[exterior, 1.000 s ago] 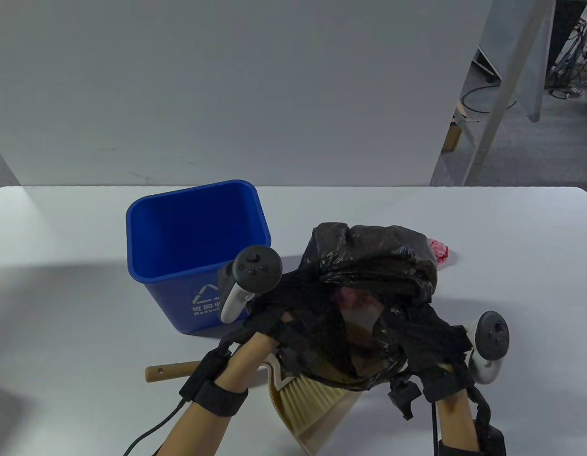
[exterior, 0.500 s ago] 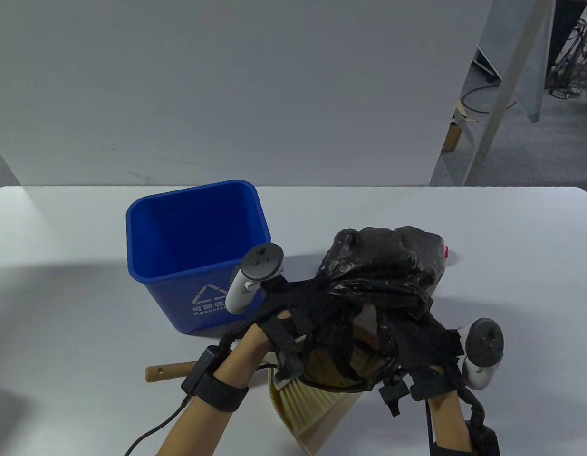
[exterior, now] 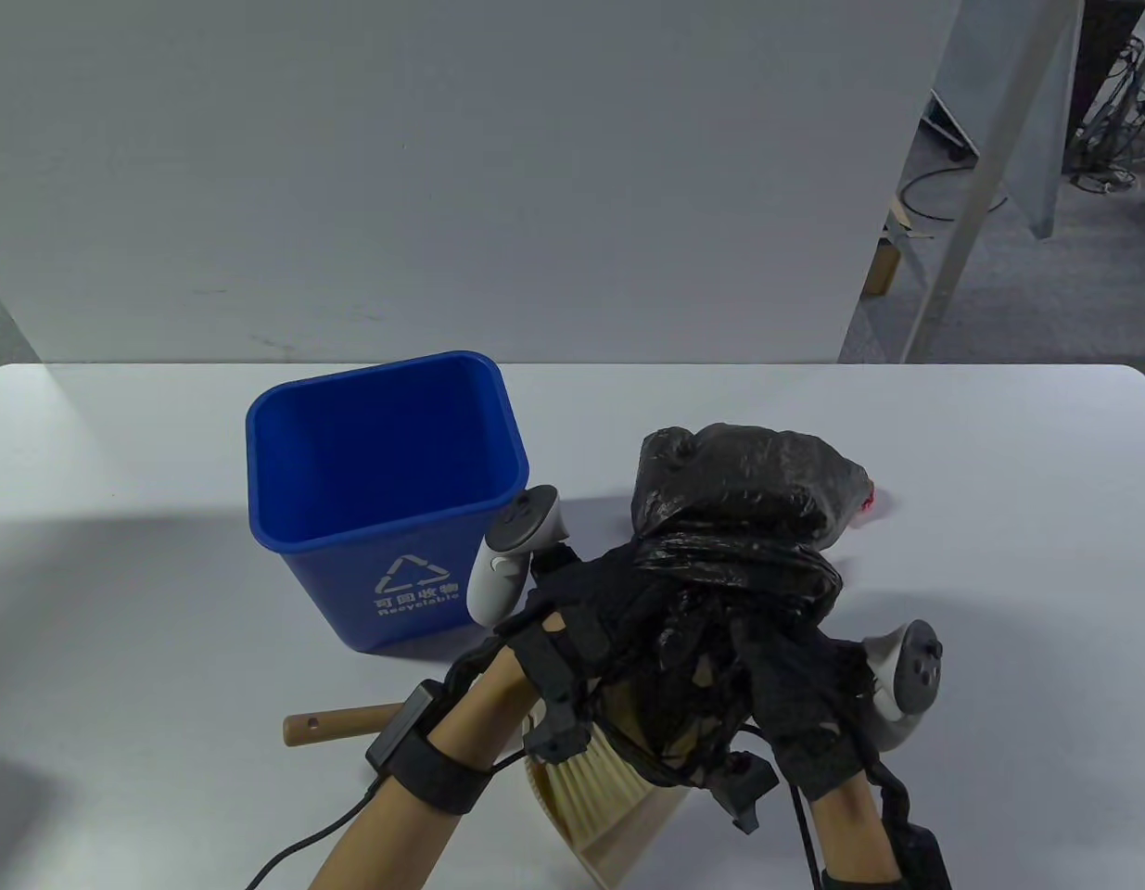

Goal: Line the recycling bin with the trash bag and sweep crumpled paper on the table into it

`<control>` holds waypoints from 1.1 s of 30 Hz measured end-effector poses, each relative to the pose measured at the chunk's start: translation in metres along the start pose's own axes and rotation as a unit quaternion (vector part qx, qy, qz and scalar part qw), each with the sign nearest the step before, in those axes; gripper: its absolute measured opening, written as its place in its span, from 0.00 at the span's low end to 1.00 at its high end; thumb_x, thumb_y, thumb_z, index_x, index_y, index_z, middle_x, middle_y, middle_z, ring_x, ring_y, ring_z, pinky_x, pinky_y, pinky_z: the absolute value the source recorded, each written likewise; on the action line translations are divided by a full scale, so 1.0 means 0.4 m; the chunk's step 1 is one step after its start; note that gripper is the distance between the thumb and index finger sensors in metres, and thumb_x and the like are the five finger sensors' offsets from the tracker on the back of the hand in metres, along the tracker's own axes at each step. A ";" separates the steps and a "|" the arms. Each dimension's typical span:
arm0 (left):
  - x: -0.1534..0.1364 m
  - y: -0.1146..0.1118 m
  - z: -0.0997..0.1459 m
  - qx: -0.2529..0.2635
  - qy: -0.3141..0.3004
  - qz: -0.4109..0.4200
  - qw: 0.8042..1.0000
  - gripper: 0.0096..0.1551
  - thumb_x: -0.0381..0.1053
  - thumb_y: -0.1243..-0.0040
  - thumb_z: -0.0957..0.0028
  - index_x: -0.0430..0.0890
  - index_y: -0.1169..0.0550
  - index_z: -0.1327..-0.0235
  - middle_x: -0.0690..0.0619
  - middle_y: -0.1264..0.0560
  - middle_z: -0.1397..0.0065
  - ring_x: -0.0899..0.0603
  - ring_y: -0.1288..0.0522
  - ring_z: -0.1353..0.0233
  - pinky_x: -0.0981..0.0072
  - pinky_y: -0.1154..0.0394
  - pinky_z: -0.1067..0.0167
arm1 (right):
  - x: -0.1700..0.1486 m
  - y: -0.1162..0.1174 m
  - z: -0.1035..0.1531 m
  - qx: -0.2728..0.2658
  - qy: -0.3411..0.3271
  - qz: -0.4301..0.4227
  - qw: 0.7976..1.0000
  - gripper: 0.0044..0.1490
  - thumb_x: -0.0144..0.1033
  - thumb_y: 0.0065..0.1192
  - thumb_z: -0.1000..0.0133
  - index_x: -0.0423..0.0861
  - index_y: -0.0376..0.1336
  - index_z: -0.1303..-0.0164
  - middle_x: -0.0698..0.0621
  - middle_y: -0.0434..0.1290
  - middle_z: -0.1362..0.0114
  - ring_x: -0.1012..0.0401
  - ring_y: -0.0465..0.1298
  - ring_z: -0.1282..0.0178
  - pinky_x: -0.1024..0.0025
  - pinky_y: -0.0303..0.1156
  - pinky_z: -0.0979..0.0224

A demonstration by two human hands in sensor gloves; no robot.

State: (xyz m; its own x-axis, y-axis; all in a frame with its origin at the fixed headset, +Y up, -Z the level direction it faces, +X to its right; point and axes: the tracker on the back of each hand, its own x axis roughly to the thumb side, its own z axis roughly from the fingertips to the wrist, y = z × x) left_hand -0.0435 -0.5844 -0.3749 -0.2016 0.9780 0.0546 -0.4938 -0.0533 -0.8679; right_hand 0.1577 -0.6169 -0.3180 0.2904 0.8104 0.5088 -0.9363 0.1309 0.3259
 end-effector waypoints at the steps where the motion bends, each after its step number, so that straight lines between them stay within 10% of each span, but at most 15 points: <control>1: 0.025 -0.007 0.008 0.006 -0.011 -0.016 1.000 0.35 0.62 0.57 0.33 0.70 0.49 0.13 0.58 0.71 0.10 0.25 0.68 0.16 0.14 0.49 0.31 | 0.016 0.013 -0.011 0.003 -0.011 0.006 1.000 0.21 0.48 0.53 0.34 0.54 0.66 0.34 0.29 0.41 0.11 0.24 0.36 0.23 0.15 0.46 0.39; 15: 0.320 0.021 0.253 0.205 -0.128 -0.207 0.948 0.34 0.61 0.56 0.33 0.65 0.43 0.12 0.49 0.70 0.11 0.19 0.62 0.18 0.13 0.42 0.36 | 0.102 0.286 -0.278 0.123 -0.062 -0.047 0.989 0.22 0.49 0.49 0.32 0.54 0.66 0.33 0.35 0.45 0.09 0.26 0.41 0.20 0.17 0.46 0.35; 26: 0.372 0.115 0.424 0.378 -0.096 -0.224 0.893 0.34 0.61 0.57 0.32 0.63 0.42 0.11 0.46 0.67 0.10 0.17 0.58 0.18 0.14 0.40 0.37 | -0.021 0.483 -0.429 0.181 0.001 -0.142 0.973 0.22 0.51 0.47 0.31 0.55 0.65 0.32 0.40 0.48 0.08 0.29 0.45 0.17 0.18 0.46 0.34; 33: 0.292 0.250 0.462 0.408 0.014 -0.119 0.905 0.34 0.60 0.57 0.32 0.59 0.42 0.10 0.41 0.65 0.11 0.16 0.51 0.19 0.21 0.34 0.35 | -0.161 0.487 -0.454 0.130 0.147 -0.181 0.964 0.23 0.50 0.46 0.31 0.53 0.64 0.31 0.36 0.51 0.10 0.27 0.47 0.19 0.18 0.49 0.34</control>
State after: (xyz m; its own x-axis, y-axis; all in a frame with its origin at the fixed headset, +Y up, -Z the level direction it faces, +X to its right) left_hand -0.2728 -0.5130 -0.3639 0.0092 0.9854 0.1700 -0.9831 0.0401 -0.1786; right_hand -0.0791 -0.5399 -0.4318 0.4846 0.8702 0.0893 -0.6918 0.3188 0.6479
